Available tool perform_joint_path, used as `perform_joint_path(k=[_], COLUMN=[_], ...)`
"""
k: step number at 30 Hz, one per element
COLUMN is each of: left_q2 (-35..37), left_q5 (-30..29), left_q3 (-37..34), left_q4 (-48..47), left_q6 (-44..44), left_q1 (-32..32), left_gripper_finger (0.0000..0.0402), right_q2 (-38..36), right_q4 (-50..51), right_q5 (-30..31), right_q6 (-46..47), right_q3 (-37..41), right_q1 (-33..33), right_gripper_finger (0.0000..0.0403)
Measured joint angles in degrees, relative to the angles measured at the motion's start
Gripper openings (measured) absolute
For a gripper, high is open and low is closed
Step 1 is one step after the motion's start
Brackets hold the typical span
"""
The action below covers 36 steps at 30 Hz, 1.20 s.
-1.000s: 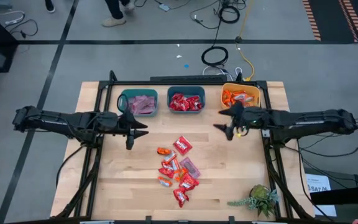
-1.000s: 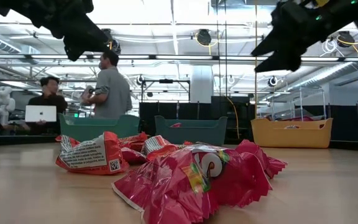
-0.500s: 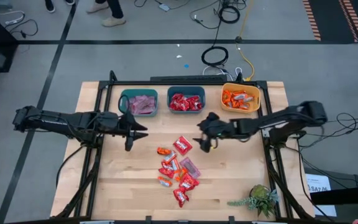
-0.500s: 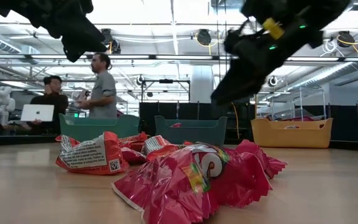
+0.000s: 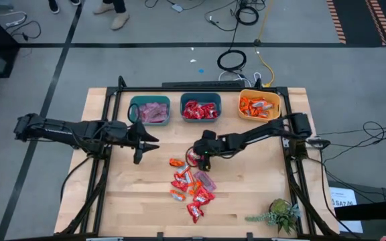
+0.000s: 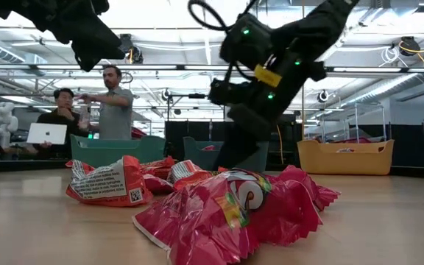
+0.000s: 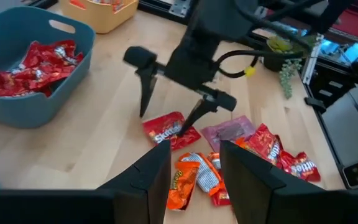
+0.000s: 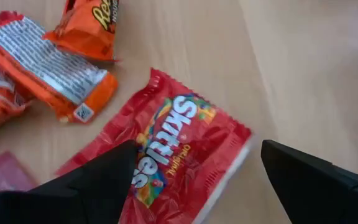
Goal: Sort candy
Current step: Put the red candy into the blue bin
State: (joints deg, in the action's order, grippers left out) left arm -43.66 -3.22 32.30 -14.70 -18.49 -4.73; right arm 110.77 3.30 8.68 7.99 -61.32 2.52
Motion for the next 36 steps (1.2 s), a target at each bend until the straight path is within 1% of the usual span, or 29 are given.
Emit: perform_joint_path(k=[2, 4, 7, 10, 12, 15, 16, 17, 21, 27, 30, 32, 36], left_q2=[0.0, 0.0, 0.0, 0.0, 0.0, 0.0, 0.0, 0.0, 0.0, 0.0, 0.0, 0.0, 0.0], left_q5=[0.0, 0.0, -0.1, -0.3, -0.3, -0.3, -0.4, -0.5, -0.5, -0.5, -1.1, -1.5, -1.7], left_q3=[0.0, 0.0, 0.0, 0.0, 0.0, 0.0, 0.0, 0.0, 0.0, 0.0, 0.0, 0.0, 0.0], left_q4=[-0.1, -0.7, -1.6, -1.5, -1.5, -1.4, -1.4, -1.2, -1.1, -0.2, -0.2, 0.3, 1.0], left_q6=[0.8, 0.8, 0.8, 0.8, 0.8, 0.8, 0.7, 0.4, -0.7, -0.7, -0.7, -0.7, -0.7], left_q1=[-0.8, -1.7, -2.9, -3.8, -4.2, -4.7, -4.9, -5.2, -6.1, -7.3, -7.9, -8.3, -9.0], left_gripper_finger=[0.0146, 0.0146, 0.0146, 0.0146, 0.0146, 0.0146, 0.0146, 0.0146, 0.0146, 0.0146, 0.0146, 0.0146, 0.0146], right_q2=[2.2, 4.1, 5.4, 5.3, 4.6, 3.0, 2.3, 1.5, -3.1, -11.3, -15.0, -16.6, -16.5], right_q4=[1.0, 1.3, 1.7, 1.8, 2.3, 4.6, 5.6, 6.9, 9.6, 13.0, 12.4, 12.5, 14.0], right_q5=[-1.3, -1.3, -1.1, -1.4, -1.4, -1.3, -1.3, -1.1, 0.4, 0.5, 3.8, 5.7, 5.8], right_q6=[-0.1, 0.0, -0.2, -0.9, -1.6, -2.5, -3.5, -4.5, -6.4, -9.0, -9.3, -9.5, -10.4], right_q3=[-2.1, -3.1, -3.6, -3.6, -3.5, -3.9, -4.2, -4.4, -6.2, -10.0, -12.1, -13.1, -14.9], right_q1=[0.1, 0.5, 1.4, 1.9, 1.9, 1.6, 1.2, 0.9, -0.8, -4.0, -6.4, -8.8, -14.5], right_gripper_finger=[0.0337, 0.0329, 0.029, 0.0217, 0.0154, 0.0048, 0.0027, 0.0018, 0.002, 0.0005, 0.0005, 0.0005, 0.0004])
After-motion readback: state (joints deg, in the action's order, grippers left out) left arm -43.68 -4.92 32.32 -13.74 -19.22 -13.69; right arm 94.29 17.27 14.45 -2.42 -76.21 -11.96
